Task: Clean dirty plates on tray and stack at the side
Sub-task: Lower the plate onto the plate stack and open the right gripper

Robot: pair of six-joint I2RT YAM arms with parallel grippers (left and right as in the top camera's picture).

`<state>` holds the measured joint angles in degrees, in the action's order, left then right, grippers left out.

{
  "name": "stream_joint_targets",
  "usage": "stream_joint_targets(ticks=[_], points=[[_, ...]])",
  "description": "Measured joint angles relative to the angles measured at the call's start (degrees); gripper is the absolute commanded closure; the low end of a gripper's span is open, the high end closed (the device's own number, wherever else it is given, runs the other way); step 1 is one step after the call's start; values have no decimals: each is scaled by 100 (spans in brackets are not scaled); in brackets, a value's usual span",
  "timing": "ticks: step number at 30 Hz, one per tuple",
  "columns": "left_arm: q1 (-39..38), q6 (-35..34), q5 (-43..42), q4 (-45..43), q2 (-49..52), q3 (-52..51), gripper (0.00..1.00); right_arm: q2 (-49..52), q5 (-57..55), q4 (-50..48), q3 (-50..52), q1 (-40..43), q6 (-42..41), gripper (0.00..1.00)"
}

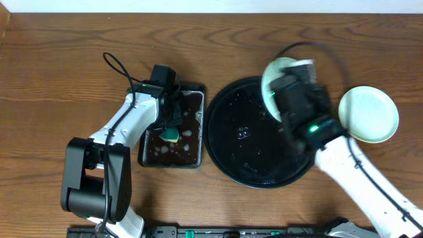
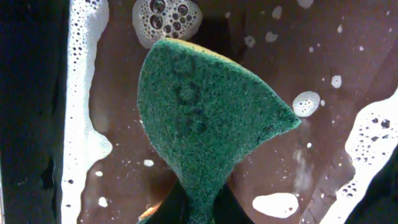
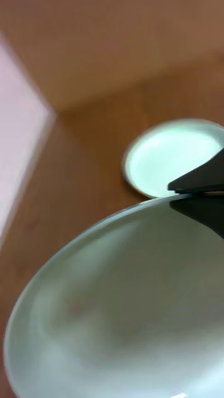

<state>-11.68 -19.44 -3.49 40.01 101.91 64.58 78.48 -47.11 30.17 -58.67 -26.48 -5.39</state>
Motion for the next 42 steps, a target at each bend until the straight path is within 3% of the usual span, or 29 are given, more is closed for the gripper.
stream_joint_targets(ticks=[5, 10, 18, 28, 30, 31, 32, 33, 34, 35, 37, 42], points=[[2, 0, 0, 0, 0, -4, 92, 326, 1596, 501, -2, 1676, -1574, 99], [0, 0, 2, 2, 0, -4, 92, 597, 3357, 542, -2, 3285, -2352, 99], [0, 0, 2, 0, 0, -7, 92, 1161, 4852, 575, -2, 5261, -2780, 99], [0, 0, 2, 0, 0, -7, 92, 1676, 5401, 575, -2, 6424, -2879, 97], [0, 0, 2, 0, 0, -7, 92, 1683, 5421, 632, -2, 6520, -2918, 73], [0, 0, 2, 0, -2, -7, 91, 1683, 5429, 645, -2, 6537, -2933, 54], [0, 0, 2, 0, 0, -7, 83, 1683, 5460, 660, -2, 6555, -2918, 29], [0, 31, 2, 0, 0, -7, 67, 1683, 5469, 667, -2, 6557, -2920, 10], [0, 37, 2, 2, 0, -7, 54, 1683, 5504, 671, -2, 6559, -2918, 1], [0, 24, 0, 0, 0, -7, 43, 1683, 5547, 667, -2, 6557, -2918, 1], [0, 7, 2, -4, -2, -7, 31, 1683, 5792, 616, -2, 6557, -2846, 1], [0, 46, 2, -118, -2, -7, 29, 1683, 6793, 192, -2, 6406, -2199, 1]])
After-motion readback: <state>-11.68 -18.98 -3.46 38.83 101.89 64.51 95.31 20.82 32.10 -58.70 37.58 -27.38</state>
